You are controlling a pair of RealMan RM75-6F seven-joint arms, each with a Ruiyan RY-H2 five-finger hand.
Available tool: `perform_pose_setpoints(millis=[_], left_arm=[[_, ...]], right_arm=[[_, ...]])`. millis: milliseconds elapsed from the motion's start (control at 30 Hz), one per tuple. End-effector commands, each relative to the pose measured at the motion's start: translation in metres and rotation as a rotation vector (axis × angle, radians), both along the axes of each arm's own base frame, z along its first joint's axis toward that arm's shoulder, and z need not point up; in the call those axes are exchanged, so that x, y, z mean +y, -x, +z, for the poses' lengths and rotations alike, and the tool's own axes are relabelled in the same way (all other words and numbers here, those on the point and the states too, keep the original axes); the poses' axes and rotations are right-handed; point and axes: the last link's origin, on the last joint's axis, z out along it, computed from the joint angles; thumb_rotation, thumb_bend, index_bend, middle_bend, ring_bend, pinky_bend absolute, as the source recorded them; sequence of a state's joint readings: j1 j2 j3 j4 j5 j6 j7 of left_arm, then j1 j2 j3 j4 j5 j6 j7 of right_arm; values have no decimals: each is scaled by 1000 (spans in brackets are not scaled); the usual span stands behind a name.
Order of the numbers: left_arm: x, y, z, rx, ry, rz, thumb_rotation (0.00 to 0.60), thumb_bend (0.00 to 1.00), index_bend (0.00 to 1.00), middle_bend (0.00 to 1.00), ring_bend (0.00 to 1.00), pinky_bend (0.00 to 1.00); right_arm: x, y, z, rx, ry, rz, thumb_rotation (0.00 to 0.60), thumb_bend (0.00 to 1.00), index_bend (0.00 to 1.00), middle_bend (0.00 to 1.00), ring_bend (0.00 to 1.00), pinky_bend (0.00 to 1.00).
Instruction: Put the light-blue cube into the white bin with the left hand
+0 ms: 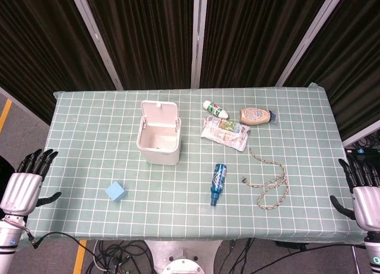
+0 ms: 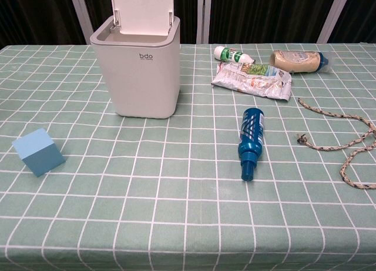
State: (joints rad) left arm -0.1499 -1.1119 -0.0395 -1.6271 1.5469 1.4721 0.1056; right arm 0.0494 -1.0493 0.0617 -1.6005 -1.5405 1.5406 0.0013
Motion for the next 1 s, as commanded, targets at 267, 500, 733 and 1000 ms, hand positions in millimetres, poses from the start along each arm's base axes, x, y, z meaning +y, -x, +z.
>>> perform_pose_setpoints(millis=[267, 500, 733, 1000], left_arm=[[-5, -6, -8, -17, 49, -35, 600, 0, 84, 66, 10, 115], [-11, -19, -45, -25, 224, -104, 600, 0, 84, 65, 10, 116], [-6, -29, -91, 38, 354, -181, 600, 1, 86, 83, 10, 143], [14, -24, -115, 76, 410, -163, 600, 56, 106, 95, 14, 188]], right_arm=[[-1, 0, 0, -3, -3, 2, 600, 161, 0, 0, 0, 0], [-3, -1, -1, -2, -9, 5, 600, 161, 0, 0, 0, 0], [-3, 1, 4, 3, 1, 5, 600, 162, 0, 0, 0, 0], [-3, 6, 2, 1, -4, -16, 600, 175, 0, 0, 0, 0]])
